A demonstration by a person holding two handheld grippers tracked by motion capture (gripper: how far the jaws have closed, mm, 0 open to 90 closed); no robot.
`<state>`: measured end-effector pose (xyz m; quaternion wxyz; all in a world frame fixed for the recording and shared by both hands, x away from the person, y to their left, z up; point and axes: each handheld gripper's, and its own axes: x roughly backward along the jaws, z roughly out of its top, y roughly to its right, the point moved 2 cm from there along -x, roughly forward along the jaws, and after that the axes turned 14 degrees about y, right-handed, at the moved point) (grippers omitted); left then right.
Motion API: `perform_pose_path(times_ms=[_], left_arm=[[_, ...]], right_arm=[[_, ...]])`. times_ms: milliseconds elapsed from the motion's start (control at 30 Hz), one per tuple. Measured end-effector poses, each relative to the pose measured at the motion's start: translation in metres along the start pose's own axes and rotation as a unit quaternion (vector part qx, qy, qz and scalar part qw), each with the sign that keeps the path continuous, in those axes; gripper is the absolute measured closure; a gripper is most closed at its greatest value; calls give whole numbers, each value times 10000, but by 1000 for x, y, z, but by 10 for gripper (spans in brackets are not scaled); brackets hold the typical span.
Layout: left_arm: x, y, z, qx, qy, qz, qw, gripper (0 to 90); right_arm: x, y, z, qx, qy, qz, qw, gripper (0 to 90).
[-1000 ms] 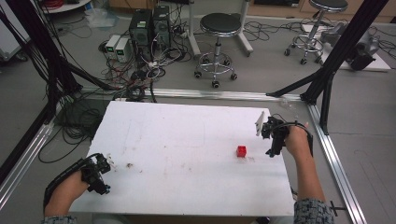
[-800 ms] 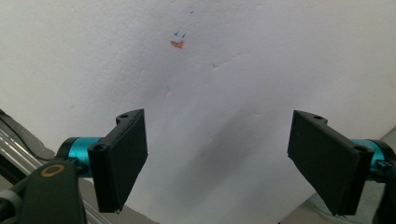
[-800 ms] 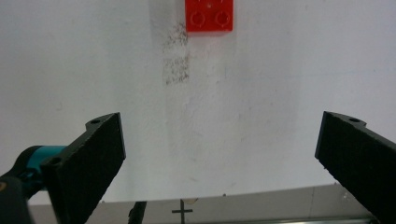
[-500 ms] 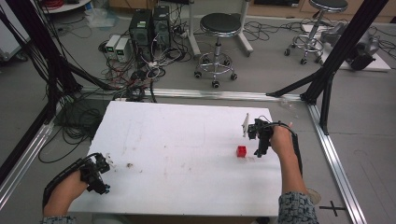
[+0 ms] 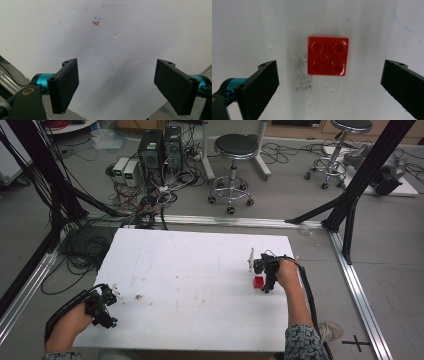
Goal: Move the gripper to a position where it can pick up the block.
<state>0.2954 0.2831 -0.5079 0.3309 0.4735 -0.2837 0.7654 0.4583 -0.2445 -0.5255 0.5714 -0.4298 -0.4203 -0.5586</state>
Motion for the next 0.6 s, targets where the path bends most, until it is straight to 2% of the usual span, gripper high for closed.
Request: perform_pose_path(times_ms=[233, 600], left_arm=[[0, 0, -1, 41, 31, 4, 10000, 203], [-1, 0, 0, 16, 2, -15, 10000, 203]], right_arm=[[-13, -1, 2, -4, -23, 103, 9999, 8], [-17, -3, 1, 22, -54, 108, 9999, 8]])
